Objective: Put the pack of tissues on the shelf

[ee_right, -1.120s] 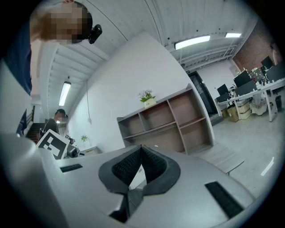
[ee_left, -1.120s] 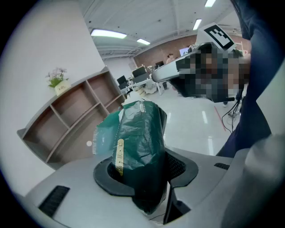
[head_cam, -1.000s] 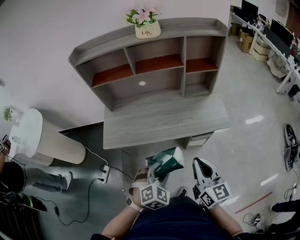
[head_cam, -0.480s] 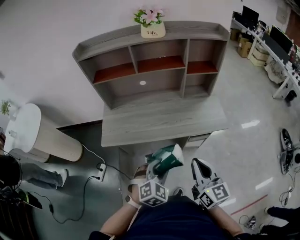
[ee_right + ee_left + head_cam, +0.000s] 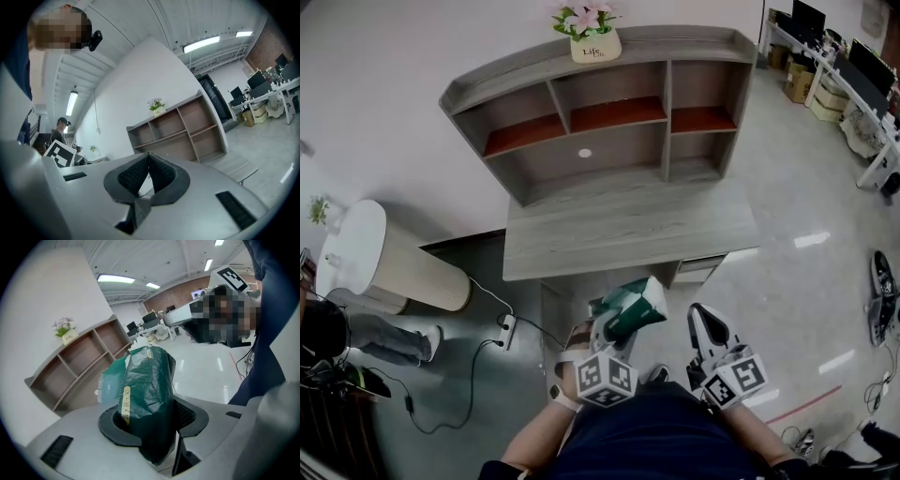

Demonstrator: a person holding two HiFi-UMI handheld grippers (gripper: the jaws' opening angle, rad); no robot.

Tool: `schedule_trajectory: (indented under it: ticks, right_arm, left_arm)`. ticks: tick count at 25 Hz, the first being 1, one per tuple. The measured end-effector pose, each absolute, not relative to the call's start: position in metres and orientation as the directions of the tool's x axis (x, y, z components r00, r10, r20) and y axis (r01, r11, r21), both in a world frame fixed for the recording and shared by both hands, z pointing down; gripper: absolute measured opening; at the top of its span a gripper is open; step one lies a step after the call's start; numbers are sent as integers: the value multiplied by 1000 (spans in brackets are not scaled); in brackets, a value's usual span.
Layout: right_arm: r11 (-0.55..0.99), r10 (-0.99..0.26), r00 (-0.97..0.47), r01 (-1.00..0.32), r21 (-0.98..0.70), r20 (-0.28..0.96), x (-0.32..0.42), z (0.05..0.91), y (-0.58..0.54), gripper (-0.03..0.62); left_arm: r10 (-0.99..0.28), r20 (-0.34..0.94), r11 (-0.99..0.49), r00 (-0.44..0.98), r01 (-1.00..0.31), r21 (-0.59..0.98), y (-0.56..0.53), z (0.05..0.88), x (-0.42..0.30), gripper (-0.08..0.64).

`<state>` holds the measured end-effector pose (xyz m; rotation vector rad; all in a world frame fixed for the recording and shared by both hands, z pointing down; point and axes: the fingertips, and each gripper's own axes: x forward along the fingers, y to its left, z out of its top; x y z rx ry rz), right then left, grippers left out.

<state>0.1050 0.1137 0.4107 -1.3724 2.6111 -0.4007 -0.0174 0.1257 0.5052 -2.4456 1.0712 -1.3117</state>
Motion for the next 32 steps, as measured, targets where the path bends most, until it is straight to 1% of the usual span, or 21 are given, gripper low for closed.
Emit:
schedule_trajectory:
  ticks: [8, 14, 23, 32]
  right_arm:
    - [552, -811, -585, -769, -323, 4, 108, 419, 98, 3]
    - [524, -830, -558, -792, -313, 21, 109, 421, 66, 5]
    - [498, -847, -530, -814, -299, 35, 88, 419, 7, 5]
    - [500, -844, -535, -812, -300, 42, 68, 420, -21, 5]
  left_arm:
    - [-648, 682, -729, 339, -537, -425, 113, 514, -16, 186]
    - [-633, 684, -744, 362, -527, -411, 79, 519, -19, 187]
    - [-632, 668, -753, 393, -513, -411, 12, 510, -38, 187]
    - [-631, 670, -758, 392, -498, -422, -15, 509, -52, 187]
